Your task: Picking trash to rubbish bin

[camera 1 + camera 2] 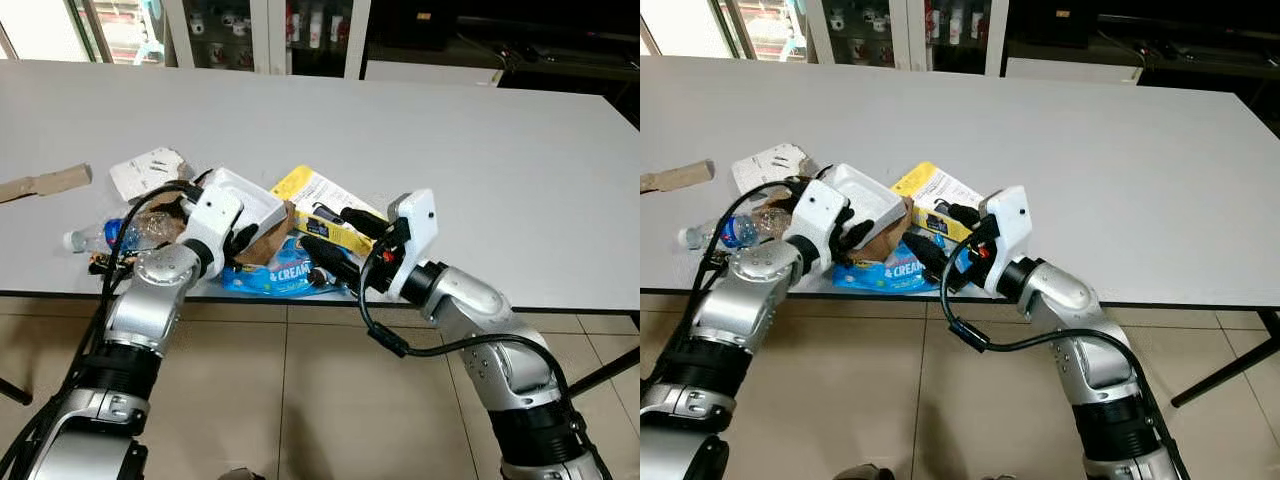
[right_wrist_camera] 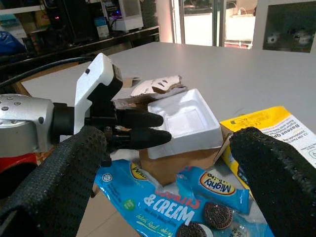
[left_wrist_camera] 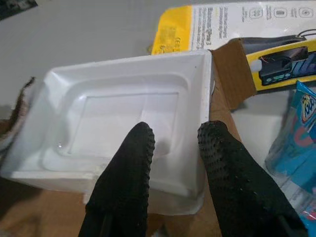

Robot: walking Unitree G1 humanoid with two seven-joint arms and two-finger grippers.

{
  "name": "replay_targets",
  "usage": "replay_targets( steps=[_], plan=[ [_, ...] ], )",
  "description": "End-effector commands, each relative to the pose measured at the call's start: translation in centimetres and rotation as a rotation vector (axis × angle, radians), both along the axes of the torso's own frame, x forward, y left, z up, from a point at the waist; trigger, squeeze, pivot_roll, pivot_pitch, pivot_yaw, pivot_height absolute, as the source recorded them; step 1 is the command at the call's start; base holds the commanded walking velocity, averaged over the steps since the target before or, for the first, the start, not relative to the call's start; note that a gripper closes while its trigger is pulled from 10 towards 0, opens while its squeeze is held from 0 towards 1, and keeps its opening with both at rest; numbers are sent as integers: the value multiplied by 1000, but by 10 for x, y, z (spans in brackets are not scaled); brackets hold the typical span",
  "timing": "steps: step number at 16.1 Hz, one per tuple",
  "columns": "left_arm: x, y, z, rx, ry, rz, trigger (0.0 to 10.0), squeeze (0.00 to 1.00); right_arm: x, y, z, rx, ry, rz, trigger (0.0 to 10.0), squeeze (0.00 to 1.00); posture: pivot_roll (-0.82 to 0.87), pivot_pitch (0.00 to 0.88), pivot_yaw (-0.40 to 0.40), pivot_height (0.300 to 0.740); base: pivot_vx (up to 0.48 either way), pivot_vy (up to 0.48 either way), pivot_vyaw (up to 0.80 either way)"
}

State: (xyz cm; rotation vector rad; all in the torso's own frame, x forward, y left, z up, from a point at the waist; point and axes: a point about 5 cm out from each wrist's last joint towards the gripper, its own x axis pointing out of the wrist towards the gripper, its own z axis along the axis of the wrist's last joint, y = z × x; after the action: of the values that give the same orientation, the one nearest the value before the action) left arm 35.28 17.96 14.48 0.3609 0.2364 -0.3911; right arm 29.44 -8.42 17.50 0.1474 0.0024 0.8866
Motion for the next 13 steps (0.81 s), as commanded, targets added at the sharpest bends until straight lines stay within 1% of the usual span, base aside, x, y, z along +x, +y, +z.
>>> replay_targets(
  steps=[1,4,8,10,13],
  plan=[
    [0,-2,-5,9,30,-7,10000,0,-2,0,4,-1,-18,17,10000,0,-29,62,-43,740,0,0,0],
    [-1,-3,-8,14,42,0,10000,0,-3,0,4,-2,-17,17,10000,0,-29,62,-43,740,0,0,0],
    [0,4,-12,74,51,55,10000,0,-3,1,3,0,-13,18,10000,0,-28,68,-44,740,0,0,0],
    [1,5,-15,86,66,83,10000,0,-3,1,4,1,-13,19,10000,0,-29,71,-44,740,0,0,0],
    [1,4,-17,86,73,96,10000,0,-2,0,4,-1,-14,17,10000,0,-29,73,-46,740,0,0,0]
  ],
)
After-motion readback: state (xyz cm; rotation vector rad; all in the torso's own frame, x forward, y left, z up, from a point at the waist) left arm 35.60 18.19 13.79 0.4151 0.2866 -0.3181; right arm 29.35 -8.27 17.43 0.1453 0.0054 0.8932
